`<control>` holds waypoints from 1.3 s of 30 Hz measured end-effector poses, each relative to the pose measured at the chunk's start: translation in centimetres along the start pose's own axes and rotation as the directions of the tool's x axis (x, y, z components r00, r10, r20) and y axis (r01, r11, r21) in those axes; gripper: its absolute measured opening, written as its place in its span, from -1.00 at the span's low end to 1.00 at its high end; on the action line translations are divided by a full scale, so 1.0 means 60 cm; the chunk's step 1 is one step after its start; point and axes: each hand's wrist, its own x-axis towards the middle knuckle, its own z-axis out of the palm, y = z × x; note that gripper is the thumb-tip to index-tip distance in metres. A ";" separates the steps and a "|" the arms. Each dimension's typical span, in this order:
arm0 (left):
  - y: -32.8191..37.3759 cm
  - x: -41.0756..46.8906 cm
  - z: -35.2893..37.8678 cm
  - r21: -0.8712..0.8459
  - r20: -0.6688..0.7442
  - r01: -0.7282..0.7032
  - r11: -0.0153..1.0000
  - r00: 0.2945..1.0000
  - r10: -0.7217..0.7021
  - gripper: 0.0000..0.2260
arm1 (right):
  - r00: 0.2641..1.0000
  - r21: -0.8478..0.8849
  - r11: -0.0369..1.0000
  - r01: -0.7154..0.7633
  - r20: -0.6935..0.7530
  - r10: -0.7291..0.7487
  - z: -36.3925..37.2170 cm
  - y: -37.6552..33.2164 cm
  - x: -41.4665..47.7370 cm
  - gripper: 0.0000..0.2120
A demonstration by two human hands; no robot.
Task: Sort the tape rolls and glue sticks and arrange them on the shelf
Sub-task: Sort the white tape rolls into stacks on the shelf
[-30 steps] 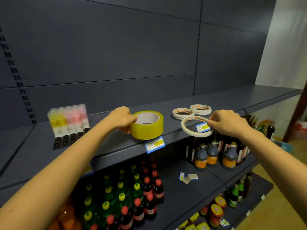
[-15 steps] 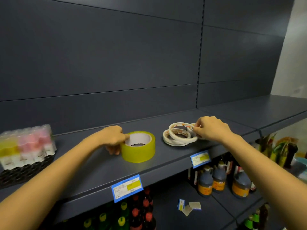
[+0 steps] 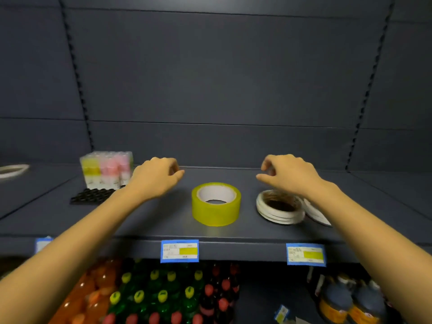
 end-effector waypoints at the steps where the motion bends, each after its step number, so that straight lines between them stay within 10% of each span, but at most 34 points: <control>1: -0.006 -0.017 -0.005 -0.004 -0.022 0.018 1.000 1.000 -0.018 -0.76 | 0.997 0.036 0.996 0.079 -0.009 -0.079 0.003 -0.022 0.006 -0.71; 9: -0.113 -0.206 -0.071 0.147 -0.172 0.305 0.941 0.945 -0.279 -0.78 | 0.821 0.265 0.781 0.565 -0.093 -0.563 0.060 -0.261 0.000 -0.75; 19: -0.285 -0.378 -0.171 0.241 -0.266 0.513 0.824 0.851 -0.453 -0.78 | 0.648 0.346 0.604 0.718 -0.015 -0.762 0.104 -0.521 -0.038 -0.72; 39: -0.719 -0.373 -0.245 0.182 -0.161 0.436 0.882 0.898 -0.410 -0.76 | 0.812 0.227 0.810 0.541 0.111 -0.573 0.187 -0.914 0.059 -0.73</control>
